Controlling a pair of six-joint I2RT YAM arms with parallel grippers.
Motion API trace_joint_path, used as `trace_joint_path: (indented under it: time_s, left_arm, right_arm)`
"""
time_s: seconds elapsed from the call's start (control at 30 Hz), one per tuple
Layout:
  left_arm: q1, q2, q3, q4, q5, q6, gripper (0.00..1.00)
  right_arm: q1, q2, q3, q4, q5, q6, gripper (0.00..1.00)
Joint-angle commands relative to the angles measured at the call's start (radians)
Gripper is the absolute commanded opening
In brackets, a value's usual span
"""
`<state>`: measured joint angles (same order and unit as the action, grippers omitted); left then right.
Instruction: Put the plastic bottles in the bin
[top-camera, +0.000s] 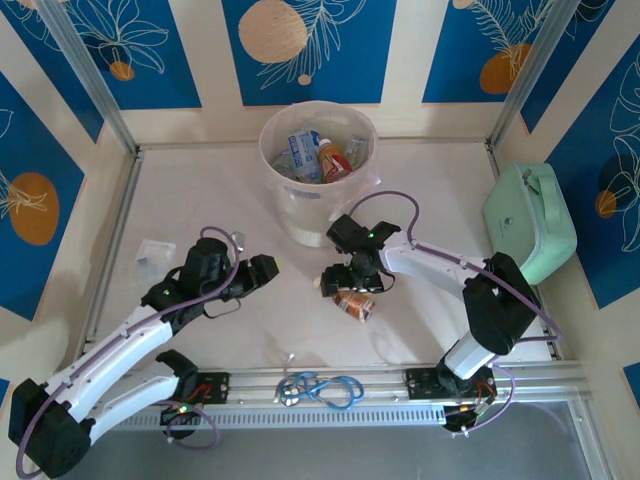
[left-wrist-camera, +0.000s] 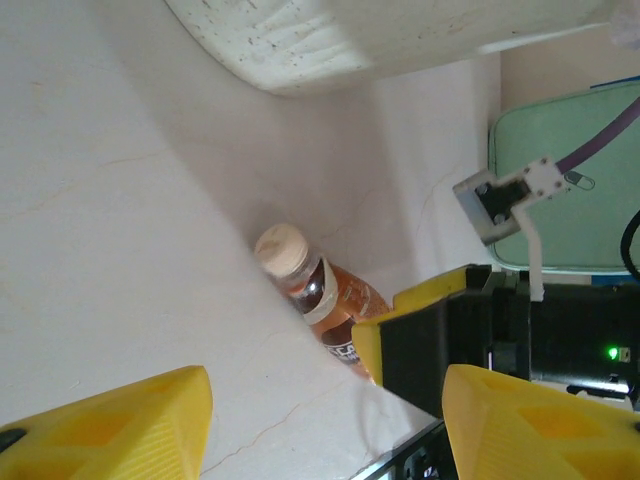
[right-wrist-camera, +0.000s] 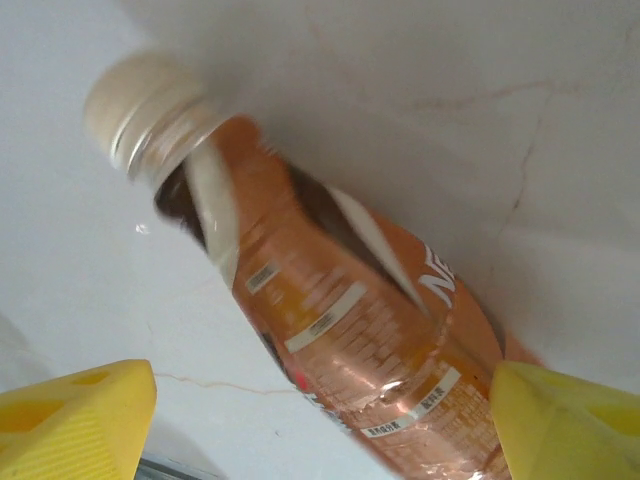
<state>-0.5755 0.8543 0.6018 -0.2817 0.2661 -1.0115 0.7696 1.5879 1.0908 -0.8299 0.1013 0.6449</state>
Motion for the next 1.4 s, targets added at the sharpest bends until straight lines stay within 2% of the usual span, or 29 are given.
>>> trace_joint_path:
  time_s: [0.0, 0.27, 0.47, 0.6, 0.77, 0.9, 1.1, 1.23, 1.37]
  left_arm:
    - [0.016, 0.000, 0.016, -0.026, 0.034, 0.024, 0.62]
    - [0.039, -0.004, 0.015, -0.023, 0.046, 0.021, 0.62]
    - [0.043, -0.014, 0.005, -0.022, 0.044, 0.015, 0.62]
    - [0.043, -0.013, -0.013, -0.017, 0.047, 0.010, 0.62]
    - [0.045, -0.012, -0.025, -0.009, 0.045, -0.002, 0.66]
    - [0.047, -0.009, -0.025, -0.003, 0.049, -0.006, 0.69]
    - [0.055, -0.011, -0.023, 0.007, 0.069, -0.019, 0.71]
    - [0.055, -0.002, -0.024, 0.082, 0.134, -0.059, 0.72]
    - [0.055, 0.028, -0.031, 0.242, 0.240, -0.142, 0.69]
  right_arm:
    - [0.016, -0.002, -0.015, -0.046, 0.016, -0.013, 0.87]
    - [0.078, 0.076, 0.036, -0.095, 0.087, -0.011, 0.85]
    - [0.086, 0.161, 0.087, -0.130, 0.124, 0.010, 0.74]
    - [0.091, 0.173, 0.092, -0.126, 0.120, 0.004, 0.72]
    - [0.092, 0.167, 0.084, -0.115, 0.117, 0.004, 0.64]
    - [0.098, 0.129, 0.065, -0.099, 0.124, 0.002, 0.55]
    - [0.116, 0.038, 0.040, -0.080, 0.145, 0.017, 0.51]
    - [0.171, -0.069, 0.039, -0.031, 0.130, 0.028, 0.51]
    - [0.226, -0.168, 0.066, 0.017, 0.107, 0.043, 0.52]
